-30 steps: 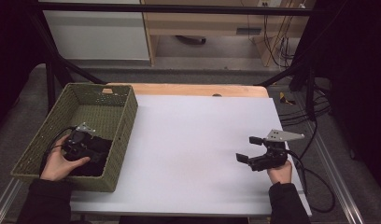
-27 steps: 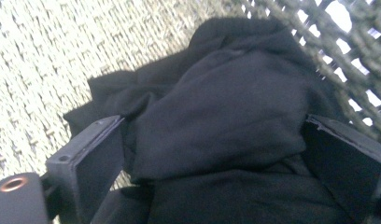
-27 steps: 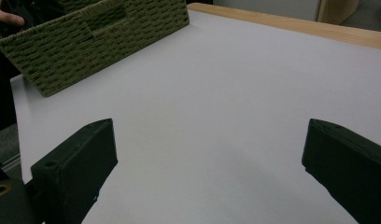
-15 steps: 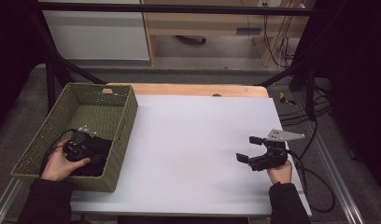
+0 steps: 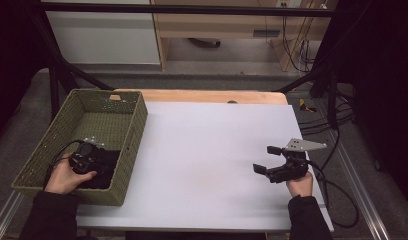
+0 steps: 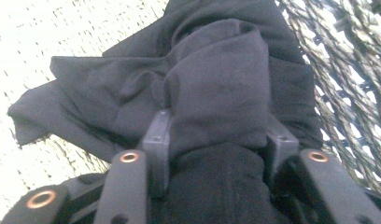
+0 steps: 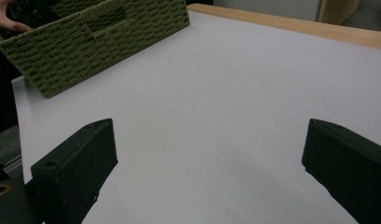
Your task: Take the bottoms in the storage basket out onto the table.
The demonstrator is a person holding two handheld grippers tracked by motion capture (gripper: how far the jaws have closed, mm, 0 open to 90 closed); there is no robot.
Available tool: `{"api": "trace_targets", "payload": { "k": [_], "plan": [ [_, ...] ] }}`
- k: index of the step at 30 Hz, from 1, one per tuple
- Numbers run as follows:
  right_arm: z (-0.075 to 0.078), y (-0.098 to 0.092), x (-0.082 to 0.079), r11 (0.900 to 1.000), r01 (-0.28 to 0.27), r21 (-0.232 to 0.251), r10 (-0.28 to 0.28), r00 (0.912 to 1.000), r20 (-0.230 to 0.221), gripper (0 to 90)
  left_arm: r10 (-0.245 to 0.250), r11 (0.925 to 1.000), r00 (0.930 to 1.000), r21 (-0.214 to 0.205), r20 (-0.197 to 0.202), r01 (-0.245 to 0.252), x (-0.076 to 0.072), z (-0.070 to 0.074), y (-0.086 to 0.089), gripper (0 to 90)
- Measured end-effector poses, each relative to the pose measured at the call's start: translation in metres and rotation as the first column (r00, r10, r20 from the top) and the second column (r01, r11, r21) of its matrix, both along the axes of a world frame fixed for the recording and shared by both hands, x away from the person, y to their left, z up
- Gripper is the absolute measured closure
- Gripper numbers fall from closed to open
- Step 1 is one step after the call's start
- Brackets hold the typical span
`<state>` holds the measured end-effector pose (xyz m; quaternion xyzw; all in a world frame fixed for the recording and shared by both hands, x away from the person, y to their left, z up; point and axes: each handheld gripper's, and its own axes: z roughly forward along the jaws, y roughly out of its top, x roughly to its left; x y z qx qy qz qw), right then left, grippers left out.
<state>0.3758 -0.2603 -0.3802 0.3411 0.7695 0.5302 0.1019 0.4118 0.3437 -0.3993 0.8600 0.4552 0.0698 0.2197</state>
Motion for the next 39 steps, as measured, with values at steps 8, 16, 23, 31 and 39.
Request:
{"api": "trace_targets", "payload": {
  "k": [8, 16, 23, 31, 39],
  "plan": [
    [0.0, -0.001, 0.0, 1.0, 0.004, 0.004, -0.004, 1.0, -0.001, 3.8, -0.005, 1.0, 1.0, -0.002, 0.007, 0.005, 0.0, 0.001, 0.0, 62.8],
    [0.001, -0.001, 0.0, 1.0, 0.005, 0.006, -0.005, 1.0, -0.001, 3.8, -0.01, 0.9998, 0.9988, -0.016, 0.048, 0.011, 0.0, 0.006, 0.001, 71.4],
    [0.0, -0.001, 0.0, 1.0, 0.005, 0.003, -0.005, 1.0, -0.002, 3.8, -0.014, 0.9995, 0.9979, -0.028, 0.063, 0.016, 0.0, 0.008, 0.002, 73.5],
    [0.0, -0.001, 0.0, 1.0, 0.005, 0.007, -0.005, 1.0, -0.003, 3.8, -0.018, 0.9989, 0.9971, -0.042, 0.074, 0.021, 0.001, 0.01, 0.003, 73.7],
    [0.0, -0.001, 0.0, 1.0, 0.006, 0.007, -0.006, 1.0, -0.003, 3.8, -0.01, 0.9989, 0.9933, -0.045, 0.115, 0.015, 0.001, 0.014, 0.002, 75.6]
  ]
}}
